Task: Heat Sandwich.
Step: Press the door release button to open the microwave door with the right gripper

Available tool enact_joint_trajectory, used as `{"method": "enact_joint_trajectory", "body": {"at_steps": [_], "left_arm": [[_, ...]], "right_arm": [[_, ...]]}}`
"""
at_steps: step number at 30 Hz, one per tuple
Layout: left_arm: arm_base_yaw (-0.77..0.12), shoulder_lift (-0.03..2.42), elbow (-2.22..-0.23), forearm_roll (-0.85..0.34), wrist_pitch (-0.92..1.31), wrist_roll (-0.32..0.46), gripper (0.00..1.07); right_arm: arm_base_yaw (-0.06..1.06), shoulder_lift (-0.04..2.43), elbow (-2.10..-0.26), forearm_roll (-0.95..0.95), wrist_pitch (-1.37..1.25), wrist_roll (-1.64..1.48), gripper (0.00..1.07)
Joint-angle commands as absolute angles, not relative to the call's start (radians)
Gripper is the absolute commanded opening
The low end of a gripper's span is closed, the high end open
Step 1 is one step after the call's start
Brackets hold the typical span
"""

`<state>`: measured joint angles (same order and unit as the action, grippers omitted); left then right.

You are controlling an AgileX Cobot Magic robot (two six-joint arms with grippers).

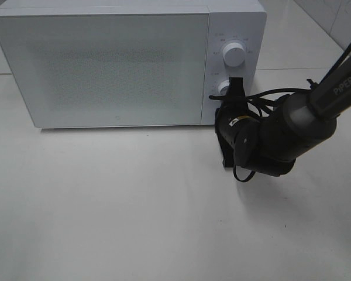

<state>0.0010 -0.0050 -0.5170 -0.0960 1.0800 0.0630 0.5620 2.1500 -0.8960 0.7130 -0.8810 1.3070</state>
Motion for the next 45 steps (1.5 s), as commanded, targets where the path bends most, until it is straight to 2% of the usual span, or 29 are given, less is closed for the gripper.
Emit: {"method": "enact_joint_trajectory", "body": {"at_steps": [1,19,45], "left_arm": [[0.002,-0.010,-0.517,-0.105,1.075,0.062,0.98],[0.002,-0.010,-0.517,-0.104,1.075,0.061,0.98],[0.002,-0.010,-0.517,-0.104,1.075,0.061,0.98]], "right_arm": [[0.551,2.163,-0.926,0.715,-0.909,1.288,0.00],[0.524,2.167,-1.030,0.747,-1.106,1.199,0.00],[0.509,2.173,-1.076,0.740,-1.003,1.196,0.00]]}}
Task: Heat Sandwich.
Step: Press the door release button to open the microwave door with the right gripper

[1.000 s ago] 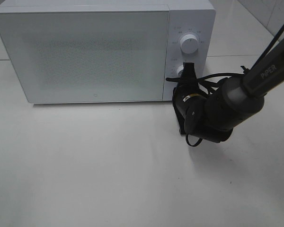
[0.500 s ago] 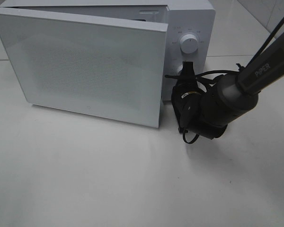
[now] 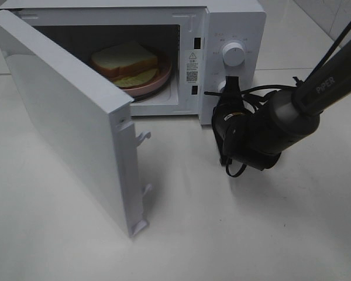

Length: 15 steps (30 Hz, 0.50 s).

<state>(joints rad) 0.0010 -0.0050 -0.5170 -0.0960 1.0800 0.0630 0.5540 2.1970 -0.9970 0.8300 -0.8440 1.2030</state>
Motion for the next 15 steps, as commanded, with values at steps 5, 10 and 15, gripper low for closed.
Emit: {"method": "enact_joint_trajectory", "body": {"at_steps": [5,10,15], "left_arm": [[0.002,-0.010,-0.517,-0.104,1.075,0.061,0.98],[0.002,-0.010,-0.517,-0.104,1.075,0.061,0.98],[0.002,-0.010,-0.517,-0.104,1.075,0.061,0.98]], "right_arm": [[0.523,2.159,-1.068,0.744,-0.946,1.195,0.00],[0.530,2.143,-1.028,0.768,-0.926,1.190,0.00],[0.545,2.140,-0.989,0.768,-0.908,1.193,0.00]]}}
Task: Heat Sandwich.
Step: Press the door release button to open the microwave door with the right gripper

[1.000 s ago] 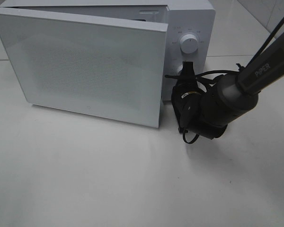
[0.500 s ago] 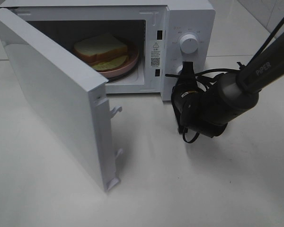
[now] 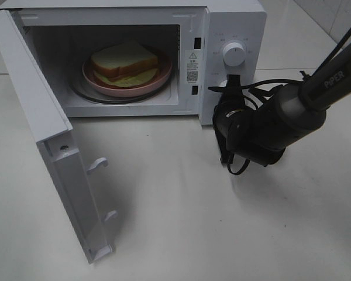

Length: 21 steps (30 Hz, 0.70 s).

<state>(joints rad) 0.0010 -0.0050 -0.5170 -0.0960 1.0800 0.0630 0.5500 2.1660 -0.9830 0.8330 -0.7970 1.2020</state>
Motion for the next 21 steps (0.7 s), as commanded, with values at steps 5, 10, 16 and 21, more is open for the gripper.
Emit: {"method": "enact_joint_trajectory", "body": {"at_steps": [5,10,16,21], "left_arm": [[0.002,-0.010,-0.517,-0.104,1.075,0.061,0.98],[0.002,-0.010,-0.517,-0.104,1.075,0.061,0.98],[0.002,-0.010,-0.517,-0.104,1.075,0.061,0.98],[0.002,-0.010,-0.517,-0.104,1.075,0.061,0.98]], "right_arm": [[0.580,2.120,-0.923,0.808,-0.870,1.202,0.00],[0.588,2.068,-0.859,0.815,-0.860,1.192,0.00],[0.588,2.002,-0.794,0.816,-0.828,1.162,0.00],[0.588,1.921,-0.725,0.804,-0.777,1.101,0.00]]}}
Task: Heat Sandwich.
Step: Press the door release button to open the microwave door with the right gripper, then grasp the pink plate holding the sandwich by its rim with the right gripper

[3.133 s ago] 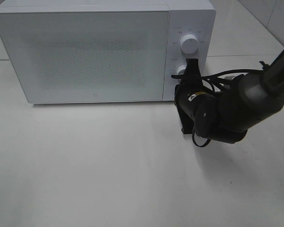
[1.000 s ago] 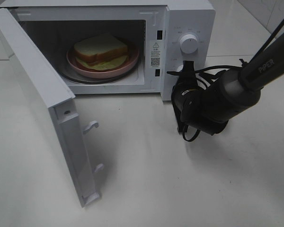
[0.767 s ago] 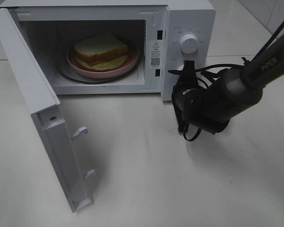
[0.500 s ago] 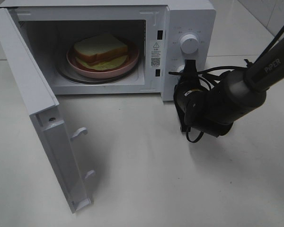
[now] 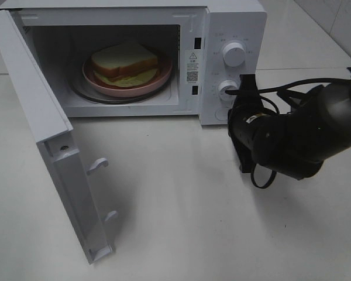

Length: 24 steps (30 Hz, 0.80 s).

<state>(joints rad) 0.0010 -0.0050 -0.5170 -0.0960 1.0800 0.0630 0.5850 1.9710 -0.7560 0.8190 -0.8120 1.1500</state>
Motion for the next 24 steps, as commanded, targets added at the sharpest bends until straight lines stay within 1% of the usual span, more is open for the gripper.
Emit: {"method": "enact_joint_trajectory", "body": {"at_steps": [1,9,11,13,16,17,21,22,24], "left_arm": [[0.002,-0.010,-0.517,-0.104,1.075,0.061,0.98],[0.002,-0.010,-0.517,-0.104,1.075,0.061,0.98],[0.002,-0.010,-0.517,-0.104,1.075,0.061,0.98],[0.002,-0.010,-0.517,-0.104,1.075,0.061,0.98],[0.002,-0.010,-0.517,-0.104,1.075,0.061,0.98],[0.002,-0.010,-0.517,-0.104,1.075,0.061,0.98],[0.002,-0.010,-0.517,-0.104,1.075,0.061,0.98],[0.002,-0.010,-0.517,-0.104,1.075,0.061,0.98],[0.002,-0.010,-0.517,-0.104,1.075,0.061,0.98]], "right_arm": [[0.588,1.901,-0.711,0.792,-0.757,1.091,0.00],[0.588,1.754,-0.622,0.759,-0.651,0.909,0.00],[0.588,1.699,-0.611,0.762,-0.582,0.789,0.00],[0.588,1.683,-0.611,0.762,-0.555,0.747,0.00],[0.588,1.623,-0.611,0.759,-0.461,0.581,0.00],[0.588,1.623,-0.611,0.759,-0.461,0.581,0.00],[0.585,1.554,-0.612,0.747,-0.341,0.364,0.00],[0.585,1.554,-0.612,0.747,-0.341,0.364,0.00],[0.585,1.519,-0.612,0.735,-0.268,0.257,0.00]]}}
